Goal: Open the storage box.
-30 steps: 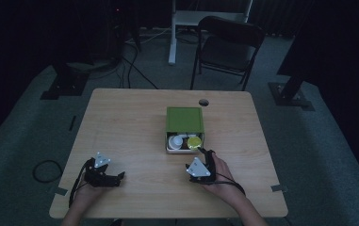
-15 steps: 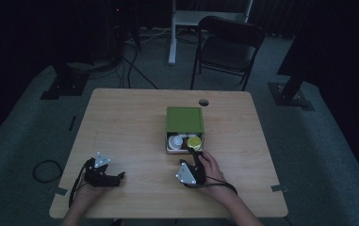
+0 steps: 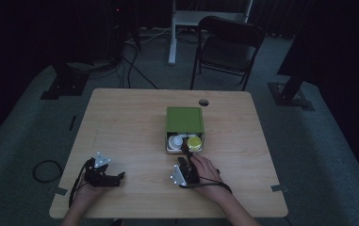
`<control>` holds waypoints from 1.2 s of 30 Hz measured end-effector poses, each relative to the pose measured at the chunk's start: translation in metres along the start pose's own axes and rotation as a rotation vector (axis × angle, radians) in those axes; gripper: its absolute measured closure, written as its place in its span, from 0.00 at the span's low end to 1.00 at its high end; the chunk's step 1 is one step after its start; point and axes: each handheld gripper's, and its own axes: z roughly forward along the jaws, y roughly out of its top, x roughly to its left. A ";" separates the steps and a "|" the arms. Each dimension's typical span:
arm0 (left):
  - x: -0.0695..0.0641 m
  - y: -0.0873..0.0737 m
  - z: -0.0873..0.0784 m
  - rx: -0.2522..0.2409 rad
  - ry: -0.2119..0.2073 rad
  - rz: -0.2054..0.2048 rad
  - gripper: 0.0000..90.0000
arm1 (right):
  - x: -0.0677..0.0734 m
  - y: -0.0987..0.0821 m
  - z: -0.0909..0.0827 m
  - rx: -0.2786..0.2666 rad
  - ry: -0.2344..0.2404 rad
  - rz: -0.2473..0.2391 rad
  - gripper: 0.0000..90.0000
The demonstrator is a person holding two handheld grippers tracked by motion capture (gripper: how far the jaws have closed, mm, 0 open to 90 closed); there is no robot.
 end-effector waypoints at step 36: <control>0.000 0.000 0.000 0.000 0.000 0.000 0.02 | 0.000 0.002 0.016 0.067 -0.021 -0.089 0.77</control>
